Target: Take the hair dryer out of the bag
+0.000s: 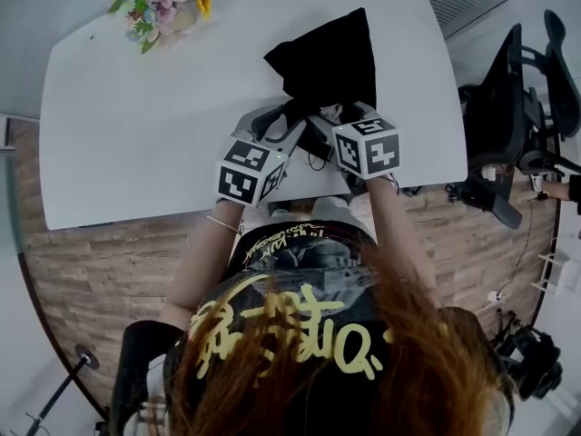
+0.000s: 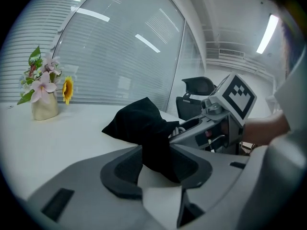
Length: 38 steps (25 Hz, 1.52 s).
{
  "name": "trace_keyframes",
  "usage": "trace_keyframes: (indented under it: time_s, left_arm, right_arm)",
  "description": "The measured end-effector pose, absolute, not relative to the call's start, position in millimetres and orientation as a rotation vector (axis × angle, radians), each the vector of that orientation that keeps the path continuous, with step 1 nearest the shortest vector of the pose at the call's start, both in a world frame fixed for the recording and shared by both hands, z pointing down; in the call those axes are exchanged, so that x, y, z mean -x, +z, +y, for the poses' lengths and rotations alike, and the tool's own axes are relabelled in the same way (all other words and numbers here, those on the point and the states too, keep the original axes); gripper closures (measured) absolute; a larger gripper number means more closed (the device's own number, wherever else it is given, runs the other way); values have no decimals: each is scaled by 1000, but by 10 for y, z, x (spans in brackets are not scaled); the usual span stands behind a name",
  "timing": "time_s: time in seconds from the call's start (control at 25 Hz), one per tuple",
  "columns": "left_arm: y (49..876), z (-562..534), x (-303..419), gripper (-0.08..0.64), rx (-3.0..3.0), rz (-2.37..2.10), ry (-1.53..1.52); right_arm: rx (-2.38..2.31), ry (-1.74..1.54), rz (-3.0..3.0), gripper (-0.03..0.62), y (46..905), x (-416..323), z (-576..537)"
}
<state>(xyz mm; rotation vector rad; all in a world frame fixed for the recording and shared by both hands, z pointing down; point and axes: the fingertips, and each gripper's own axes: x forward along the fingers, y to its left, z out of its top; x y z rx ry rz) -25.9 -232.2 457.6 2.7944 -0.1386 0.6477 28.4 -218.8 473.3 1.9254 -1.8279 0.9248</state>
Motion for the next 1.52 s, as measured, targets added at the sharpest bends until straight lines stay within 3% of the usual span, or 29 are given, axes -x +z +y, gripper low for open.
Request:
trace_keyframes:
  time_s: [0.16, 0.32, 0.4, 1.52]
  left_arm:
    - [4552, -2301, 238, 424, -2796, -112, 624]
    - [4535, -2256, 205, 531, -2834, -84, 635]
    - [4540, -2265, 193, 548, -2848, -104, 643]
    - [4449, -2405, -327, 552, -2811, -555, 621]
  right_arm:
    - [-1941, 962, -1865, 318, 4643, -282, -2173]
    - [-1944, 991, -1889, 318, 4597, -266, -2108]
    - [-1937, 994, -1901, 318, 4586, -260, -2064]
    - [-1573, 946, -2174, 319, 4465, -792, -1718]
